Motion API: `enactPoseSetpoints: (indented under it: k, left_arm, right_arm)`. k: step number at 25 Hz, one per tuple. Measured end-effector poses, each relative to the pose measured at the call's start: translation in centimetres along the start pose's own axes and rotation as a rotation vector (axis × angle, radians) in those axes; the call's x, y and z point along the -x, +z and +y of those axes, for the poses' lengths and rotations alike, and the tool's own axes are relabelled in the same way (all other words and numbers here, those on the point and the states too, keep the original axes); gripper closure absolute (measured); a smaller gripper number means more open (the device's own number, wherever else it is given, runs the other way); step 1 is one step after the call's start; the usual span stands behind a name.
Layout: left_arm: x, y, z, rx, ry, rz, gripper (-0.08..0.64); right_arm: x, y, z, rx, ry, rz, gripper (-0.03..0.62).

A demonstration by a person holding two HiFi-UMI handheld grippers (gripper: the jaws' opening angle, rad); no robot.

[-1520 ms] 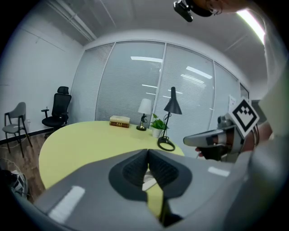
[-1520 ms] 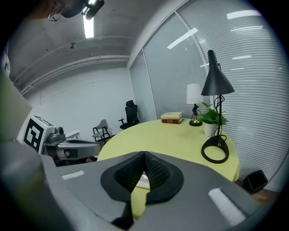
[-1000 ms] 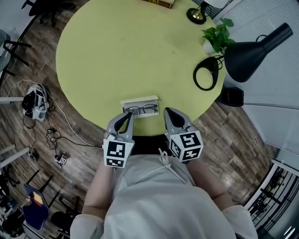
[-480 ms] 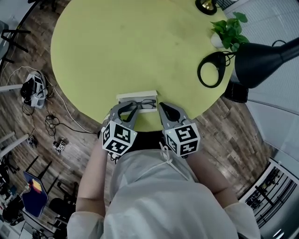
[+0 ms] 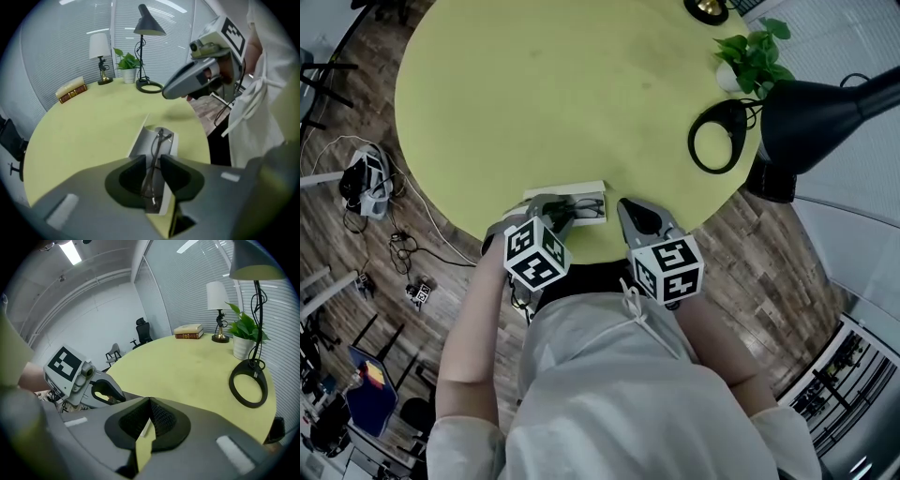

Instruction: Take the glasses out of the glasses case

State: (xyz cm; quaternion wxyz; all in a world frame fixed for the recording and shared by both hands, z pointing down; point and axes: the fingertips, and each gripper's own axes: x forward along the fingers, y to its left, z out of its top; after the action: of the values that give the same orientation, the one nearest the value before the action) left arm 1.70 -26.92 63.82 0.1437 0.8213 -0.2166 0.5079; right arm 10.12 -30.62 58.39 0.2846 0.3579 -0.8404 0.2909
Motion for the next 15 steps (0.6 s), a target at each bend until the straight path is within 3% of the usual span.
enactPoseSetpoints:
  k: [6, 15]
  left_arm:
    - [-1.5, -0.8, 0.0, -0.132, -0.018, 0.1, 0.484]
    - [-2.0, -0.9, -0.4, -0.244, -0.042, 0.125, 0.532]
  right_arm:
    - [0.3, -0.5, -0.6, -0.013, -0.001, 0.019, 0.592]
    - [0.7, -0.3, -1.6, -0.021, -0.015, 0.018, 0.592]
